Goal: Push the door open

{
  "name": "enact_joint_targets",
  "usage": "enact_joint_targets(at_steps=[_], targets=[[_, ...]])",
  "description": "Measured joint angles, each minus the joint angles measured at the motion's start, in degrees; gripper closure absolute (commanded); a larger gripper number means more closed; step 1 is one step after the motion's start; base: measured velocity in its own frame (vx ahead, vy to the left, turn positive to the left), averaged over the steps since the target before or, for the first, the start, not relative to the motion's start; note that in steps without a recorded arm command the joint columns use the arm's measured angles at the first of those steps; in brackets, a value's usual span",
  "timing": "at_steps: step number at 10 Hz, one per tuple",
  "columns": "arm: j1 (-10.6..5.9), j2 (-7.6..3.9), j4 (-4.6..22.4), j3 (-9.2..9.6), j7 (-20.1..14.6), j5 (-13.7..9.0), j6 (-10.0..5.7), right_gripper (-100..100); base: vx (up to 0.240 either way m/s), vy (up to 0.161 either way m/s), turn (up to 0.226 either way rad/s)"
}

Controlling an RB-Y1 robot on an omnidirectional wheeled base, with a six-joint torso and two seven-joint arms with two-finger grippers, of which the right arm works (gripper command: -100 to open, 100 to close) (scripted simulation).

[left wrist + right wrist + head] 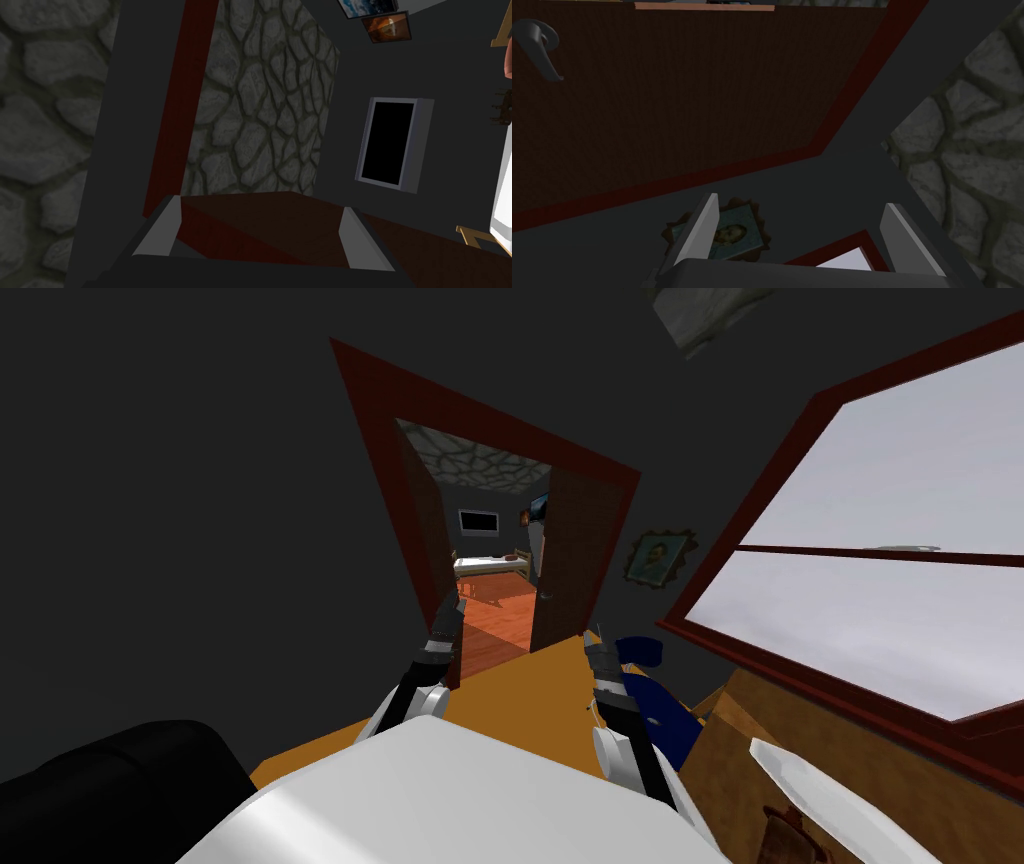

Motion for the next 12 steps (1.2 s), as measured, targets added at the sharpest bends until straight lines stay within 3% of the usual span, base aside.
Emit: enact_joint_targets(at_steps=[6,12], targets=[[-3.26,-0.81,8.28,0.39,0.12,0.35,-1.54,-100,0.091,-0.065,0.067],[-5.75,-0.65,15.51,1.28,0.75,0.99,-2.99,-100,0.075,-0.063,0.058]])
